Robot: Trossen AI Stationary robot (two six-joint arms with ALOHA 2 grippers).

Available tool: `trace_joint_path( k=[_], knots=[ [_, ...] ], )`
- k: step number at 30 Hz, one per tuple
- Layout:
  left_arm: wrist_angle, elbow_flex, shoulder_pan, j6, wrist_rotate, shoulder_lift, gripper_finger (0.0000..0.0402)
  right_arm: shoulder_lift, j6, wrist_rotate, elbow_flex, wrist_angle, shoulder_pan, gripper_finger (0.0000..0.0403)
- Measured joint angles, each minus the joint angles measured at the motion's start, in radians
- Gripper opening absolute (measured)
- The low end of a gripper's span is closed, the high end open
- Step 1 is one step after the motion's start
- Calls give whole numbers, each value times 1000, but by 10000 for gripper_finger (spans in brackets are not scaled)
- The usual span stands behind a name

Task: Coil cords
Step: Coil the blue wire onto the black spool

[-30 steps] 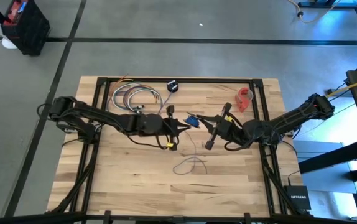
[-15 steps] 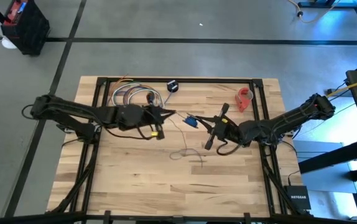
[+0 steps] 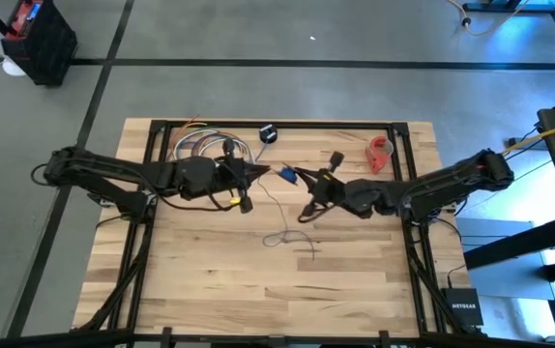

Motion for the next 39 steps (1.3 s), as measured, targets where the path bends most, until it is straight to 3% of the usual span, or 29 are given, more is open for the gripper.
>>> trace_joint_path(
  k=[18, 24, 39],
  knots=[
    [18, 3, 8, -2, 8, 83, 2, 62, -6, -24, -6, -23, -49, 5],
    [22, 3, 8, -2, 8, 83, 7, 62, -6, 12, -6, -36, -49, 4],
    [246, 3, 5, 20, 44, 153, 2, 60, 29, -10, -5, -64, -64, 1]
  ],
)
